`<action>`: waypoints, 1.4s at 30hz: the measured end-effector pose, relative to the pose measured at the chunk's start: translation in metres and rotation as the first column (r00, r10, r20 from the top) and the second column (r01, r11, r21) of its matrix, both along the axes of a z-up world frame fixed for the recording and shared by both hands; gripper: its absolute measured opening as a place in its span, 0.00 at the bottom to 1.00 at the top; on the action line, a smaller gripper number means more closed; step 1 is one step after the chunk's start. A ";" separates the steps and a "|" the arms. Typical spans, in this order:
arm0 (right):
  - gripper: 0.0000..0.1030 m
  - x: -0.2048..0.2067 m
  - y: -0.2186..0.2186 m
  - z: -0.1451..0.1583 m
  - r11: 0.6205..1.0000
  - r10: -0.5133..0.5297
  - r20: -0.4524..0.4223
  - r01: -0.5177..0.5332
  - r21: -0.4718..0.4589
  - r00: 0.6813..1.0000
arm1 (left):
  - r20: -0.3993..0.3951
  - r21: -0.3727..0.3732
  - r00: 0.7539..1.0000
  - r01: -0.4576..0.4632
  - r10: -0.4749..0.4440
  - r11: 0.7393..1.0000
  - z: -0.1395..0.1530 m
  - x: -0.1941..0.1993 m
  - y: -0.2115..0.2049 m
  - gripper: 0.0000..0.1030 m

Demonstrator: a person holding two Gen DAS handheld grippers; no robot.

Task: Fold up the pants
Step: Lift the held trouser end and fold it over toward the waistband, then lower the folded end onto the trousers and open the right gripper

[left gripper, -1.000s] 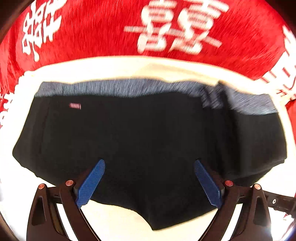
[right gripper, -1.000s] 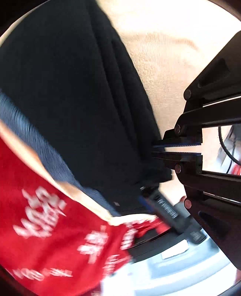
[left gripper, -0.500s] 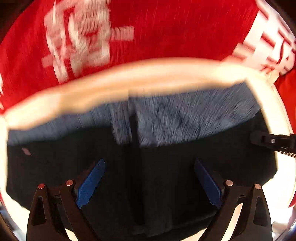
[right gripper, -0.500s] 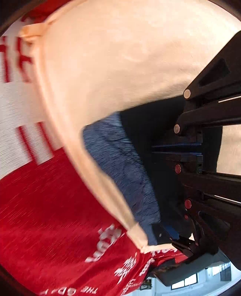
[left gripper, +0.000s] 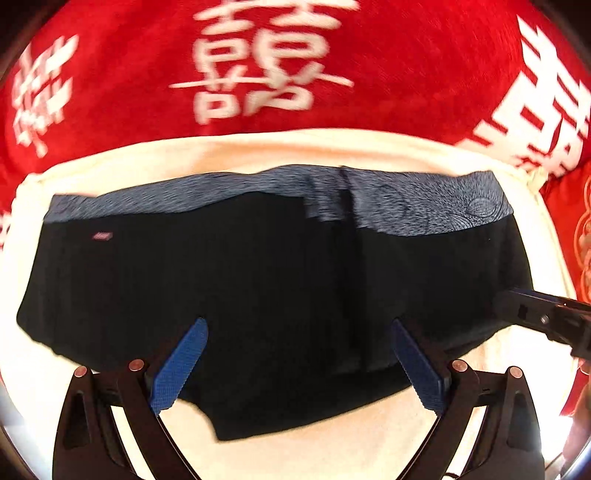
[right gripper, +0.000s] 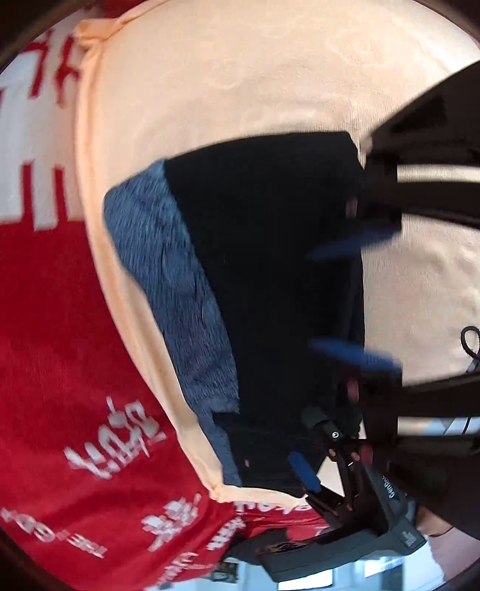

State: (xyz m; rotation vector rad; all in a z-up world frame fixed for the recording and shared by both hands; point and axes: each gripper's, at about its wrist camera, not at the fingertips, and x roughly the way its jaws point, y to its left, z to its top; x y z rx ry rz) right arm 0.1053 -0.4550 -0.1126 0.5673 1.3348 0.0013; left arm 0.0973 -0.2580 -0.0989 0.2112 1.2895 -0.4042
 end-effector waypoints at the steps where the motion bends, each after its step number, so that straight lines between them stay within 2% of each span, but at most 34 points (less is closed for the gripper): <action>1: 0.74 0.004 0.010 0.005 0.999 0.030 0.013 -0.030 -0.029 0.999 | -0.004 0.003 1.000 -0.013 0.013 1.000 0.001 -0.001 0.009 0.98; 4: 0.74 0.023 0.035 0.010 0.993 0.098 0.048 -0.094 -0.072 0.994 | -0.027 0.025 0.999 -0.046 0.047 0.999 -0.002 0.000 0.034 0.99; 7: 0.74 0.047 0.056 0.000 0.993 0.109 0.056 -0.106 -0.055 0.992 | -0.031 0.028 0.995 -0.094 0.095 0.995 -0.004 0.003 0.053 0.99; 10: 0.74 0.064 0.080 -0.027 0.990 0.141 -0.018 -0.141 -0.013 0.990 | -0.007 0.060 0.991 -0.132 0.133 0.989 -0.003 0.004 0.076 0.99; 11: 0.75 0.062 0.088 -0.037 0.989 0.149 -0.057 -0.150 -0.006 0.987 | -0.003 0.071 0.990 -0.142 0.143 0.987 -0.003 0.005 0.081 0.99; 13: 0.77 0.057 0.103 -0.031 0.978 0.190 -0.030 -0.192 -0.084 0.981 | 0.000 0.074 0.989 -0.151 0.151 0.986 -0.004 0.005 0.089 0.99; 20: 0.78 0.037 0.122 -0.024 0.954 0.258 -0.071 -0.266 -0.139 0.963 | -0.037 0.084 0.980 -0.190 0.193 0.978 -0.015 0.017 0.109 0.99; 29: 0.78 0.036 0.141 -0.018 0.951 0.251 -0.102 -0.265 -0.157 0.963 | -0.067 0.092 0.966 -0.244 0.250 0.965 -0.025 0.022 0.144 0.99; 37: 0.78 0.028 0.164 -0.016 0.957 0.247 -0.131 -0.263 -0.121 0.960 | -0.077 0.093 0.955 -0.279 0.286 0.956 -0.035 0.027 0.172 0.99; 42: 0.78 0.022 0.179 -0.016 0.957 0.255 -0.140 -0.270 -0.104 0.957 | -0.077 0.062 0.955 -0.282 0.287 0.957 -0.041 0.026 0.191 0.99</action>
